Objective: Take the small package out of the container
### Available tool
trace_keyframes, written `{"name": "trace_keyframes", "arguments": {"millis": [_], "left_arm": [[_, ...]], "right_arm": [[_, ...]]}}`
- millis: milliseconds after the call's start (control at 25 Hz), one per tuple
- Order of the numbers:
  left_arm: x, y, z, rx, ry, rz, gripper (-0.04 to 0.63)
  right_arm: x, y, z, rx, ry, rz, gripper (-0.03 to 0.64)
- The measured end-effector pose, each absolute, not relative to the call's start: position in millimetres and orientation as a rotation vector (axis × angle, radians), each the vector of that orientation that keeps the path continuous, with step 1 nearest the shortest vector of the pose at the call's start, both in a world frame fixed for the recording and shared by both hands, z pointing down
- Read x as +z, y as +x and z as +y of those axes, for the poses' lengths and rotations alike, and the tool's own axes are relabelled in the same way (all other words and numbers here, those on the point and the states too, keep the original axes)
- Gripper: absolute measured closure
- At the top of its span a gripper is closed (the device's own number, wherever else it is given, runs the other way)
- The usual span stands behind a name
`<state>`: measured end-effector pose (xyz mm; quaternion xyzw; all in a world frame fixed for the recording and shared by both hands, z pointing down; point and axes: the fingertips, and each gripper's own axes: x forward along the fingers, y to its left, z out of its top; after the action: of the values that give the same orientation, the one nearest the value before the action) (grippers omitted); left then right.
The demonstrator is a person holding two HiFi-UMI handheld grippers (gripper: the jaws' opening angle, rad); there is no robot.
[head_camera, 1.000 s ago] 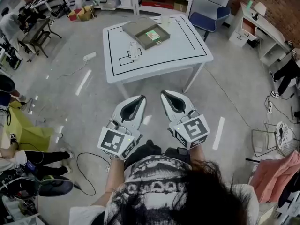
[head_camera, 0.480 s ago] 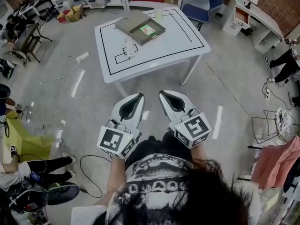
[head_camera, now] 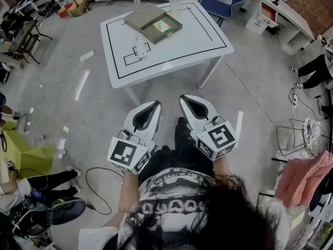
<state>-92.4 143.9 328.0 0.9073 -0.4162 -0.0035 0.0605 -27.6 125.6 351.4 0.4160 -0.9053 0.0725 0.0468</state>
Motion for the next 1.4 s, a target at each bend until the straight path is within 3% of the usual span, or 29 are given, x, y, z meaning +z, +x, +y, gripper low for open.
{"name": "trace_keyframes", "arguments": {"millis": [800, 1400], "left_arm": [[344, -35, -28, 0.019, 2.649, -1.388, 0.595], [348, 12, -98, 0.072, 2.537, -1.545, 0.595]], "right_arm": [[362, 20, -46, 0.227, 1.048, -2.828, 0.62], [375, 67, -123, 0.28, 0.906, -2.893, 0.62]]}}
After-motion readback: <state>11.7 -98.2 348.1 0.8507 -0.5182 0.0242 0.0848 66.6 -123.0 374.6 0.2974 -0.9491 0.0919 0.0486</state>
